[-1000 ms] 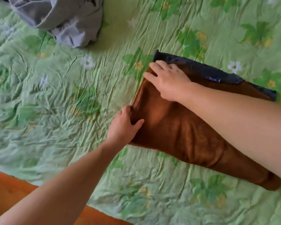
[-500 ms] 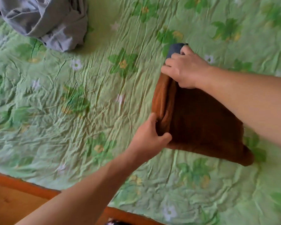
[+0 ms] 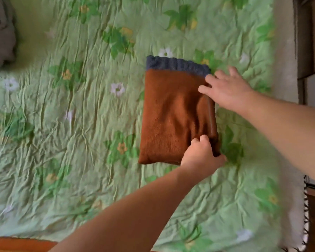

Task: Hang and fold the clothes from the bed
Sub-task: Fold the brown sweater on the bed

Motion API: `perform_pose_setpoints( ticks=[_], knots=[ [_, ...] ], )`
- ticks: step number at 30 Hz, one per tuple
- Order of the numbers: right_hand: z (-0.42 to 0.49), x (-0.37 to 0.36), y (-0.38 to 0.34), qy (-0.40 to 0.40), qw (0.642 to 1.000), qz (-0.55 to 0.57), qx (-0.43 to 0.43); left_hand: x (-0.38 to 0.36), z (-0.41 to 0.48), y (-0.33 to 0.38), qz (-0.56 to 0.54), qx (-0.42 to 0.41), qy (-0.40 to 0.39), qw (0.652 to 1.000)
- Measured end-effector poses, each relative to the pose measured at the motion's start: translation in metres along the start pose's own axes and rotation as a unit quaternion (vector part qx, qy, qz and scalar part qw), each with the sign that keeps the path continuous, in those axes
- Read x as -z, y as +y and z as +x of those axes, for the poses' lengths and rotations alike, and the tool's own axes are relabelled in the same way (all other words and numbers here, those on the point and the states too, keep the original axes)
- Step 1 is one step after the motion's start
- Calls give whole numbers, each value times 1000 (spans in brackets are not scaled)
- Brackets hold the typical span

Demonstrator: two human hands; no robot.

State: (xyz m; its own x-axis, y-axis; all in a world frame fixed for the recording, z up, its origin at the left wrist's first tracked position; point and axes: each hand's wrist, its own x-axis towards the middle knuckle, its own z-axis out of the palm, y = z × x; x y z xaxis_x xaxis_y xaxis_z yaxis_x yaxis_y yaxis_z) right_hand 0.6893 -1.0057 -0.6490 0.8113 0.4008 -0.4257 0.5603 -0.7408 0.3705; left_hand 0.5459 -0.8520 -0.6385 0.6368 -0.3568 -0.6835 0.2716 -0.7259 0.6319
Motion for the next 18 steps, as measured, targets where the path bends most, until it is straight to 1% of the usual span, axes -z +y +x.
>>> perform_pose_setpoints(
  ticks=[1,2,3,4,5,6,7,8,9,10,11,12,13,16,18],
  knots=[
    [-3,-12,-4,-37,999,18,-10,-5,4,-3,-3,6,-21,1000],
    [-7,-19,-6,-56,996,54,-33,-7,5,-5,-16,4,-31,999],
    [-8,-24,-8,-44,991,108,-68,-7,4,-7,-29,-10,-23,999],
    [-6,-26,-10,-7,982,157,-105,-4,0,-11,-31,-40,12,999],
    [-3,-26,-13,43,971,194,-136,0,-4,-16,-5,-86,83,993],
    [2,-24,-17,101,957,223,-157,5,-8,-24,56,-131,163,976],
    [8,-20,-24,145,942,252,-165,9,-10,-36,140,-163,231,949],
    [14,-14,-33,158,932,285,-158,12,-11,-50,220,-164,270,923],
    [20,-10,-42,132,931,310,-138,16,-10,-66,279,-137,270,911],
    [25,-10,-53,87,937,319,-117,19,-9,-83,315,-106,256,908],
    [28,-15,-66,36,946,305,-104,19,-6,-100,334,-81,230,910],
    [29,-24,-77,6,951,290,-103,19,-1,-116,344,-69,211,912],
    [29,-35,-87,3,953,281,-112,18,3,-127,351,-69,200,912],
    [28,-57,-104,51,950,269,-149,13,15,-142,352,-76,191,913],
    [33,-62,-103,51,945,287,-151,13,20,-142,353,-71,188,914]
  ],
)
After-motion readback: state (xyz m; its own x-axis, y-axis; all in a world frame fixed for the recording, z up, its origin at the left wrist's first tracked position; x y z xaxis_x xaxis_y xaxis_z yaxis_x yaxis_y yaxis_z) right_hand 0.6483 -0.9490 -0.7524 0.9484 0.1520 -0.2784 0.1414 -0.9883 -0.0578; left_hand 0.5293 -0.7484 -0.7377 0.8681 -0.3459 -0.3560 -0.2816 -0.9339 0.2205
